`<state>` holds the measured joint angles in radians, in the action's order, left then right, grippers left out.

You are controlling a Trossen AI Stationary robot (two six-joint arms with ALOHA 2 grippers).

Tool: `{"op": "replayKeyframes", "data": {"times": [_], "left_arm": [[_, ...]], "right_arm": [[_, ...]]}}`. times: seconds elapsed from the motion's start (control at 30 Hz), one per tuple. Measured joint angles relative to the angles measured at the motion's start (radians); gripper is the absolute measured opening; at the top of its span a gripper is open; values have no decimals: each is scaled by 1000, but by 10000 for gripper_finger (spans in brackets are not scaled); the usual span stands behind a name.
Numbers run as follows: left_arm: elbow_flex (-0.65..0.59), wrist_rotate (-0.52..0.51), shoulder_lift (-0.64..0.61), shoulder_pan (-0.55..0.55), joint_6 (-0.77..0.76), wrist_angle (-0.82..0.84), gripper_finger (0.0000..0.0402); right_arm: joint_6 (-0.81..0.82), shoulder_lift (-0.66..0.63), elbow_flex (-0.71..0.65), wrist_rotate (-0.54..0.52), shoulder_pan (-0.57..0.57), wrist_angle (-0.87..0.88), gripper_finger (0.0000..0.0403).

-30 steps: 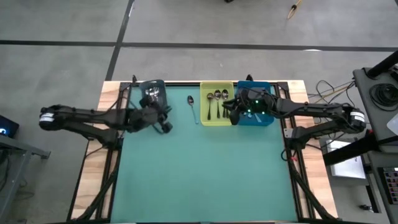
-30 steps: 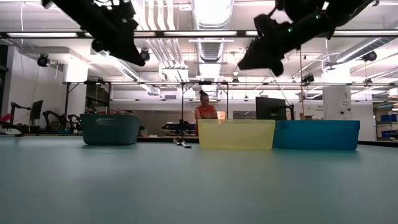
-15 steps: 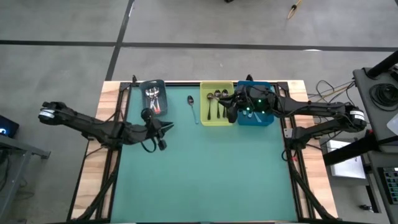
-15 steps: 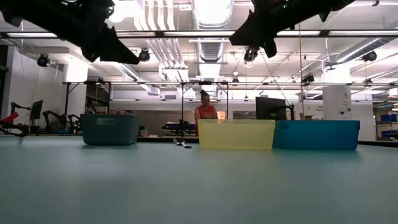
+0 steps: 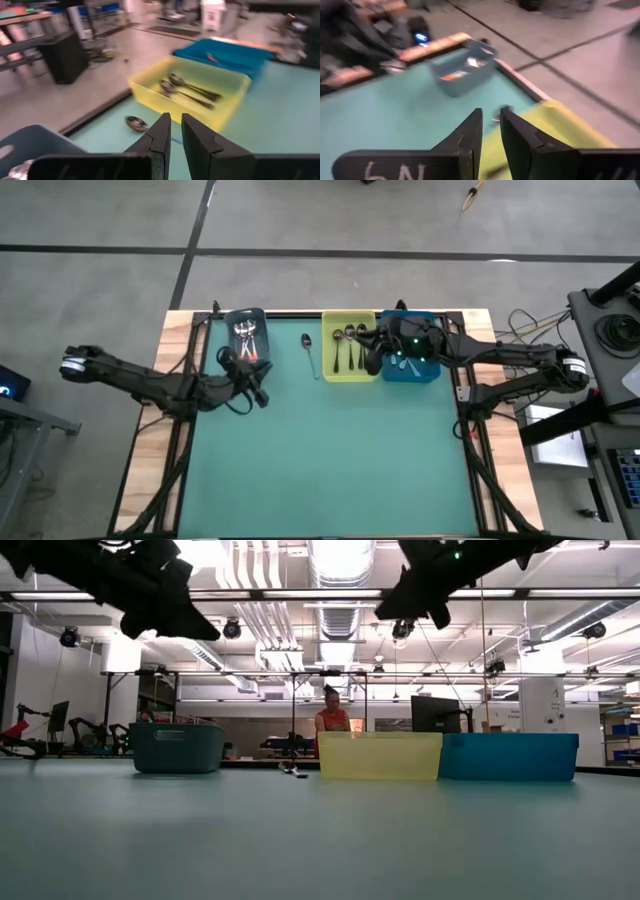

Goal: Sort silverware by color (type)
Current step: Put the blue spoon into the blue bin

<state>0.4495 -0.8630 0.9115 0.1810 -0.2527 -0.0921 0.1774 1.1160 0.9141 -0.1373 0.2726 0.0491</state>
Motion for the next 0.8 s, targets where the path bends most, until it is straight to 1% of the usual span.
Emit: {"op": "replayKeyframes", "data": {"times": [0.07, 0.17, 0.27, 0.37, 0.43, 0.53, 0.63, 0.8], "left_arm": [[34, -3, -2, -39, -19, 33, 25], [91, 46, -1, -125, -27, 120, 14], [156, 96, 1, -241, -59, 259, 3], [214, 148, 1, -374, -116, 412, 1], [237, 189, 2, -458, -134, 479, 1], [249, 251, 10, -561, -142, 527, 1], [250, 303, 24, -633, -152, 543, 1], [252, 335, 56, -721, -161, 585, 1]], "right_arm": [[-39, 0, 0, -45, 22, 30, 59], [-96, 0, -1, -69, 68, 45, 59], [-158, 0, -1, -73, 113, 43, 59], [-213, 0, -1, -72, 153, 44, 59], [-249, 0, -3, -73, 173, 43, 59], [-276, 0, -12, -72, 194, 44, 59], [-291, 0, -18, -71, 215, 45, 59], [-295, 0, -18, -68, 269, 59, 59]]}}
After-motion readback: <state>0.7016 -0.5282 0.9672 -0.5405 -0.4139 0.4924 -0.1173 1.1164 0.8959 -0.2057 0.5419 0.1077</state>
